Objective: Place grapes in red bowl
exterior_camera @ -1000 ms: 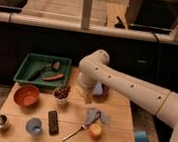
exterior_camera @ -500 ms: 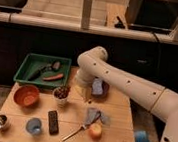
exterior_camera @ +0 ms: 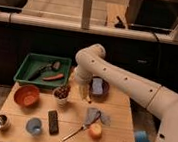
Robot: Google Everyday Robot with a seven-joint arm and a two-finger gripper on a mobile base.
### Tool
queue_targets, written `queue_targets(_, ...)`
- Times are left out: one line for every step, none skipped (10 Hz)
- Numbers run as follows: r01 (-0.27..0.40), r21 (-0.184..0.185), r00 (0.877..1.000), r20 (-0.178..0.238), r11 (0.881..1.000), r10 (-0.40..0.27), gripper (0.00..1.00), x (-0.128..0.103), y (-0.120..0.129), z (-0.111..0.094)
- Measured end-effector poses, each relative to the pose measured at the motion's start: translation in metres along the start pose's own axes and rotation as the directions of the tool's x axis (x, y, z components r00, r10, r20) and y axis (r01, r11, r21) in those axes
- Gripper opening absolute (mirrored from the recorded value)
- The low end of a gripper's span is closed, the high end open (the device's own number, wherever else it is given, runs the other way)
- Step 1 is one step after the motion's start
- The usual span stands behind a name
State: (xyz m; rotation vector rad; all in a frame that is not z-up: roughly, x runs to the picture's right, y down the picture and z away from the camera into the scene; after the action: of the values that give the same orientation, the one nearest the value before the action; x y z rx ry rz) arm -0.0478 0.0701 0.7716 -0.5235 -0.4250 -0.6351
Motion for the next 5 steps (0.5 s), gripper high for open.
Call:
queue_targets(0.011, 0.003, 1.0, 0.002, 1.0, -0.011, 0.8, -0.001, -0.003, 0.0)
queue_targets(0.026, 0.004, 1.0, 0.005, 1.0, -0.026, 0.8, -0.004, -0.008, 0.001)
queue_targets(0.045, 0.003, 0.999, 0.008, 0.999, -0.045, 0.8, -0.007, -0.013, 0.003)
queue_targets(0.058, 0.004, 0.998, 0.011, 0.998, -0.058, 0.8, -0.009, -0.016, 0.004)
queue_targets(0.072, 0.005, 0.997, 0.015, 0.997, -0.072, 0.8, -0.01, -0.018, 0.005)
